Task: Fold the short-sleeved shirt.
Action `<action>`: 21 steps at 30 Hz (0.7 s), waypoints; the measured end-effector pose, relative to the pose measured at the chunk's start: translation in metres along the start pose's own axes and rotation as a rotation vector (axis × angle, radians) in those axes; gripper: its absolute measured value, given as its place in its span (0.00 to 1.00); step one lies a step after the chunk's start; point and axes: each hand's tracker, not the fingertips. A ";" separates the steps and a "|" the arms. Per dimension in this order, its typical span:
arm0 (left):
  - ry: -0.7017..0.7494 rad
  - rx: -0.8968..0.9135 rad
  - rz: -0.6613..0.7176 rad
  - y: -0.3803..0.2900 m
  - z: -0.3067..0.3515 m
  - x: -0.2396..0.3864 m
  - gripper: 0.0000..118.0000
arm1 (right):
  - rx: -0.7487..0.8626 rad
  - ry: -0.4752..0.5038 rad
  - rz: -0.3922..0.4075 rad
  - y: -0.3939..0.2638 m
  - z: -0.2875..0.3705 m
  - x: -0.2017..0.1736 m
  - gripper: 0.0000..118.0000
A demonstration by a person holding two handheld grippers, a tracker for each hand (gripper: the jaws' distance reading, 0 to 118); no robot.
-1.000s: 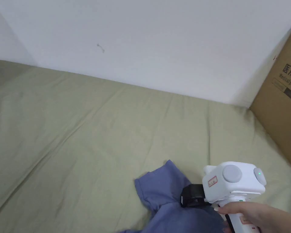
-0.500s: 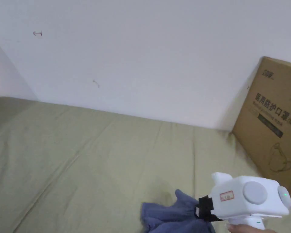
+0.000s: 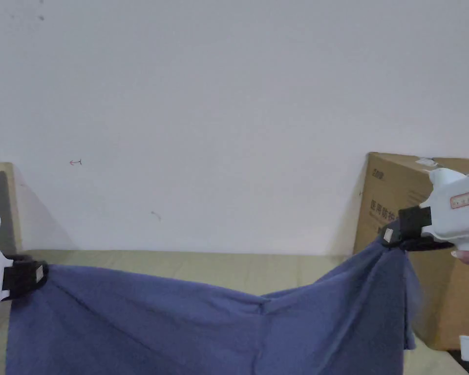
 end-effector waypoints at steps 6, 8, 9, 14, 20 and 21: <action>0.029 0.056 -0.015 0.085 -0.006 0.004 0.03 | 0.107 -0.062 -0.003 0.066 0.014 -0.009 0.00; 0.033 0.075 -0.009 0.109 -0.015 0.005 0.03 | 0.147 -0.074 0.007 0.088 0.012 -0.016 0.00; 0.035 0.078 -0.009 0.120 -0.022 0.007 0.03 | 0.151 -0.079 0.011 0.102 0.007 -0.020 0.00; 0.067 0.115 -0.019 0.172 -0.069 0.011 0.03 | 0.230 -0.163 0.050 0.172 -0.028 -0.030 0.00; 0.105 0.177 -0.012 0.216 -0.140 0.009 0.03 | 0.313 -0.195 0.057 0.221 -0.085 -0.032 0.00; 0.107 0.205 -0.016 0.220 -0.153 0.008 0.03 | 0.330 -0.208 0.060 0.228 -0.094 -0.032 0.00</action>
